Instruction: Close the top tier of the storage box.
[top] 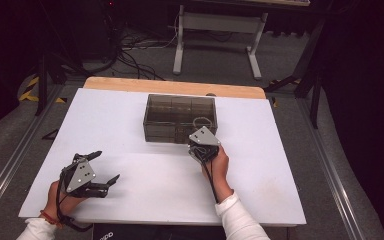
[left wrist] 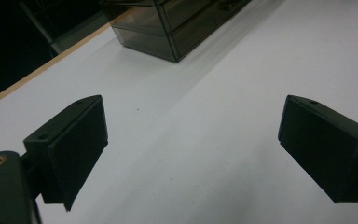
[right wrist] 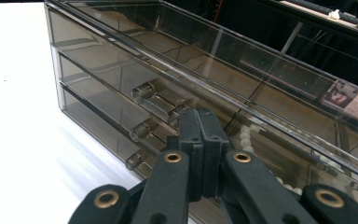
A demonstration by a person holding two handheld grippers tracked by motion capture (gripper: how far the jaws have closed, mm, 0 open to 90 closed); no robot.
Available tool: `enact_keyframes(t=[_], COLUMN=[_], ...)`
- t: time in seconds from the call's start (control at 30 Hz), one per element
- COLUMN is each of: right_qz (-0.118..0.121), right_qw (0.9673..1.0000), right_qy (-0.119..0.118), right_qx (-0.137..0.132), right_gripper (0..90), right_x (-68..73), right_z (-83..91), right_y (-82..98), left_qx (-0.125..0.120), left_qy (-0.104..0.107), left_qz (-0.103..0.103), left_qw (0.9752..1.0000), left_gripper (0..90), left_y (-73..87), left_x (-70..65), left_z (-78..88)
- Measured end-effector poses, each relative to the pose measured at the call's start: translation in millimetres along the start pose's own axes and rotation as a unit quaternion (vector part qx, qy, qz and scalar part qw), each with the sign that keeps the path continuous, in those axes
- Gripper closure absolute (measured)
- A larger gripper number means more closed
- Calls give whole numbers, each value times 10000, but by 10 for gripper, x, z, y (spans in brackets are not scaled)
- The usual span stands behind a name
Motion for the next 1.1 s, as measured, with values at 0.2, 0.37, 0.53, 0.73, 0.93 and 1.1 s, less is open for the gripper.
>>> enact_keyframes(t=[0.2, 0.37, 0.53, 0.73, 0.93, 1.1], right_qz=[-11, -16, -5, 2, -11, -36], right_qw=[10000, 10000, 10000, 10000, 10000, 10000], right_qy=[51, 76, 88, 99, 79, 53], right_qx=[1, -1, 0, 7, -4, -61], right_gripper=[900, 900, 900, 900, 865, 860], right_x=[1, -4, -6, -3, -8, -7], right_z=[-11, -23, -28, -27, -2, 63], right_y=[-5, -5, -7, -7, -15, -42], left_qx=[20, 11, 22, 27, 22, 39], left_qy=[3, 5, 6, 15, 25, 16], left_qz=[-6, -1, -11, -20, -13, -45], left_qw=[10000, 10000, 10000, 10000, 10000, 10000], left_gripper=[90, 90, 90, 90, 90, 90], left_y=[6, 7, 8, 7, 7, 5], left_x=[2, 5, 2, -2, 1, -11], left_z=[-4, -2, -4, -10, -4, -3])
Point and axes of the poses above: each handheld gripper's, and its own axes: z roughly backward along the jaws, y roughly out of its underside, x roughly to its left, the point moved 5 cm from there along -z, roughly forward along the jaws, and after that the axes turned 5 degrees about -y, right-handed, at the moved point
